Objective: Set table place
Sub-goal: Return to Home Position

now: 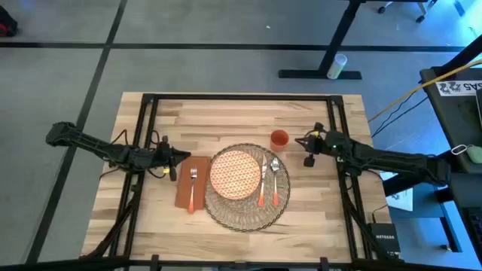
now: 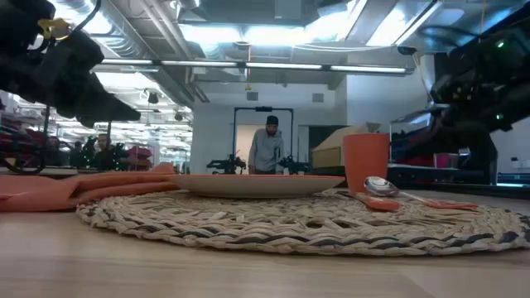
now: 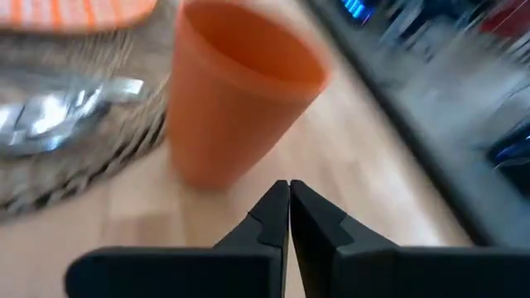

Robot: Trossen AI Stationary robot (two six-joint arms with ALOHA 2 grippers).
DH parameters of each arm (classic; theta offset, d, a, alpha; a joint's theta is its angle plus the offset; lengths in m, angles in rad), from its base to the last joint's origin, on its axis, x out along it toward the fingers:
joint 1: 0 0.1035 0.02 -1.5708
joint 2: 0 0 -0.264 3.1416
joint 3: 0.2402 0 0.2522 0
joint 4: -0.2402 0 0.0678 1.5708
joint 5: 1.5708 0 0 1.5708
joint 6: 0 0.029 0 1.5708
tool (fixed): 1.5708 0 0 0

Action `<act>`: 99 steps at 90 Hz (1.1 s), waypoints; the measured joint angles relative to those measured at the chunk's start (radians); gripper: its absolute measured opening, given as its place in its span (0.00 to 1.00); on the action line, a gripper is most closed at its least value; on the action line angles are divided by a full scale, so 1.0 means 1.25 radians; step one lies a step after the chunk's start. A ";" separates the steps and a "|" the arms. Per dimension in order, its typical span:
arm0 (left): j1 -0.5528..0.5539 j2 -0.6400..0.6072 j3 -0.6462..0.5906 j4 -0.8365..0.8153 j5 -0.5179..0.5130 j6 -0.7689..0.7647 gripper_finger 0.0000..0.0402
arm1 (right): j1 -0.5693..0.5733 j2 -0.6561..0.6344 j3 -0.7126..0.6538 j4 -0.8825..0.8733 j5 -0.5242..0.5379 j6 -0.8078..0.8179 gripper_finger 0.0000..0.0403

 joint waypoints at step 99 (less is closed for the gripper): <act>-0.040 -0.001 0.000 0.097 0.008 0.051 0.00 | 0.000 -0.323 0.000 0.196 -0.055 -0.151 0.00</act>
